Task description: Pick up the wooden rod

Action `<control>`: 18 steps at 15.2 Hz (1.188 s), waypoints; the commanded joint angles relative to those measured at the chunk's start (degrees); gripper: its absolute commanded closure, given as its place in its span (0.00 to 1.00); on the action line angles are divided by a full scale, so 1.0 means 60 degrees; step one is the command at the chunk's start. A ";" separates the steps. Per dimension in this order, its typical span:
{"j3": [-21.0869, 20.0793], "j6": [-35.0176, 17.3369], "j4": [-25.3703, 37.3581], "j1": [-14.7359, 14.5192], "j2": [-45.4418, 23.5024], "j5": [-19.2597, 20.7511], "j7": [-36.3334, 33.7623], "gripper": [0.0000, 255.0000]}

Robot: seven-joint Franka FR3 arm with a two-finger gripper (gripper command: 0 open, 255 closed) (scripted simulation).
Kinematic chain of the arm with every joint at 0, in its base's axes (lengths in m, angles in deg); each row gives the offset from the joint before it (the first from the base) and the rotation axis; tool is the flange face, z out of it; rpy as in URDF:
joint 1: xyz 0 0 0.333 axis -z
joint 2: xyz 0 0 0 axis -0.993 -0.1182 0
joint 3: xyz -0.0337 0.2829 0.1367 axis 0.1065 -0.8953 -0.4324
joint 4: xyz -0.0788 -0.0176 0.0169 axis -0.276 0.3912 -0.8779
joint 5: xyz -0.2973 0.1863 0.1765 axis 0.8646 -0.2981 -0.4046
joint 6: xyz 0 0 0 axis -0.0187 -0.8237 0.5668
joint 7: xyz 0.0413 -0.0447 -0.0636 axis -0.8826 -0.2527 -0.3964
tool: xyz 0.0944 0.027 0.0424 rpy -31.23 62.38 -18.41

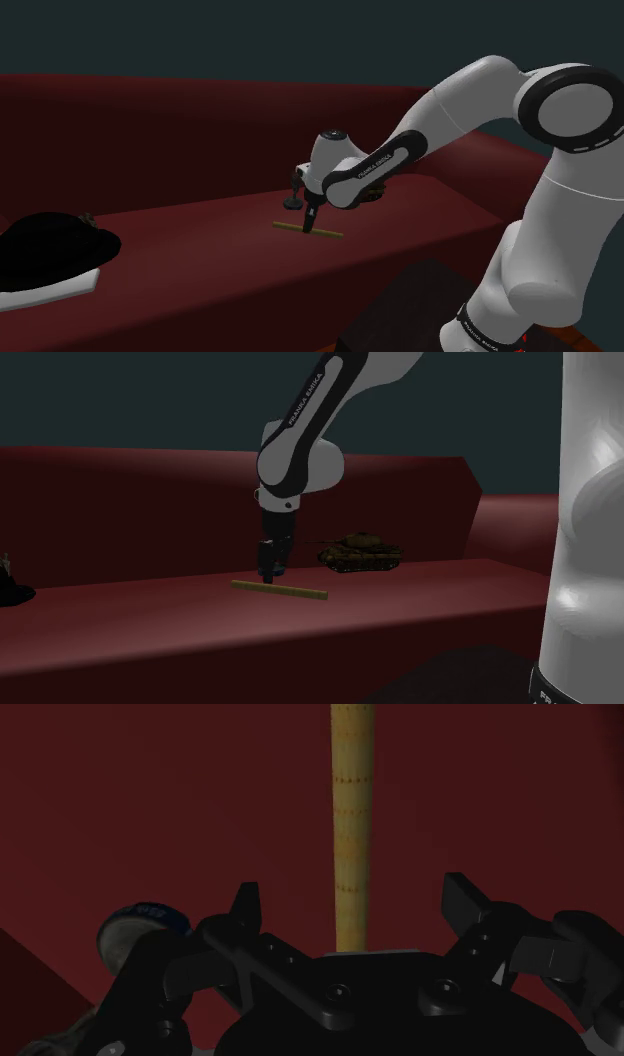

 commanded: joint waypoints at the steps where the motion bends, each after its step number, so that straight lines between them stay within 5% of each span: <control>1: 0.0007 -0.0325 -0.0029 -0.0003 -0.0271 0.0060 -0.0015 0.00; 8: 0.0054 -0.0895 -0.0091 -0.0020 -0.0782 0.0212 -0.0156 0.00; 9: 0.0055 -0.0906 -0.0099 -0.0020 -0.0784 0.0214 -0.0158 1.00; 18: 0.0049 -0.0895 -0.0090 -0.0015 -0.0783 0.0215 -0.0158 1.00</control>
